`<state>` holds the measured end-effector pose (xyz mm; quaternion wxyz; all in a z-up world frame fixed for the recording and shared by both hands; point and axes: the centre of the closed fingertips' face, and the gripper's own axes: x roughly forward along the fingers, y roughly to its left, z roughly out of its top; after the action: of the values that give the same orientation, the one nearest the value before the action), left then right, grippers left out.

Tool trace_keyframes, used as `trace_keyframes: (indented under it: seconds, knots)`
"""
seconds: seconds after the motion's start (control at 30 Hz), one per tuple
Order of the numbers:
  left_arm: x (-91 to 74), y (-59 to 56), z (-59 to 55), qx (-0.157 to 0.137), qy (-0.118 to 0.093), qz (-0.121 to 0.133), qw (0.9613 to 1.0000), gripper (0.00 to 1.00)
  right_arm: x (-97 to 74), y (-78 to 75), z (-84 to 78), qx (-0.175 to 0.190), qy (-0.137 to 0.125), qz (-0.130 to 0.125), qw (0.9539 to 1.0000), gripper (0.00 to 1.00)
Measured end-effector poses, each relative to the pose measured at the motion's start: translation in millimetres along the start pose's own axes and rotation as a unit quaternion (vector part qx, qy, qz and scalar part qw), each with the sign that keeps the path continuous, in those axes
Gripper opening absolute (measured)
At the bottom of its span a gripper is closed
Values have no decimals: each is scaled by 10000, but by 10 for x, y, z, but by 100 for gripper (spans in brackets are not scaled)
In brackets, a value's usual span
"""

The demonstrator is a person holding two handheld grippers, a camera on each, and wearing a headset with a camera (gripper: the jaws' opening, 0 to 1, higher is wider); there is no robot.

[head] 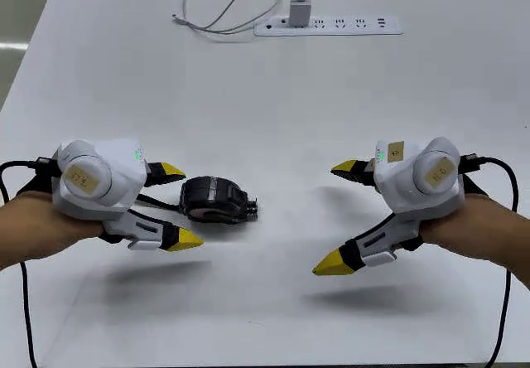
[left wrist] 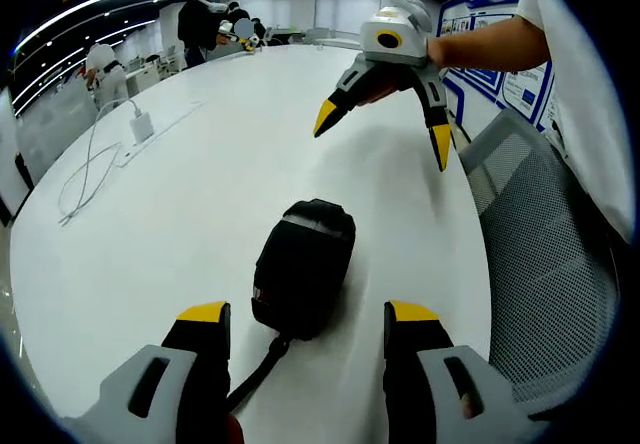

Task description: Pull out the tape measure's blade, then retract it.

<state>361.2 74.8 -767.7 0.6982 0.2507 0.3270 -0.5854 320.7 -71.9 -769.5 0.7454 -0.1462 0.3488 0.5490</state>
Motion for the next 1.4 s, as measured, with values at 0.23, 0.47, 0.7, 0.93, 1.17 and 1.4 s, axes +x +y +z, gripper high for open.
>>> trace_keyframes:
  seconds: [0.23,0.47,0.7,0.93,1.17,1.4]
  knots:
    - [59,32,3,91,41,-17,9999,48,24,-8,11,9,-12,16,10000,95]
    - [98,45,26,169,54,-25,9998,43,45,-10,21,10,-29,26,10000,95]
    - [138,81,27,236,69,-13,9997,39,65,6,35,0,-28,46,10000,95]
    - [150,88,20,280,82,-32,9996,33,83,-3,37,6,-44,49,10000,95]
    - [161,71,18,318,76,-103,9994,30,103,1,50,-21,-64,57,10000,94]
    - [175,85,14,129,100,-134,9998,30,132,-15,43,-68,-61,59,9999,90]
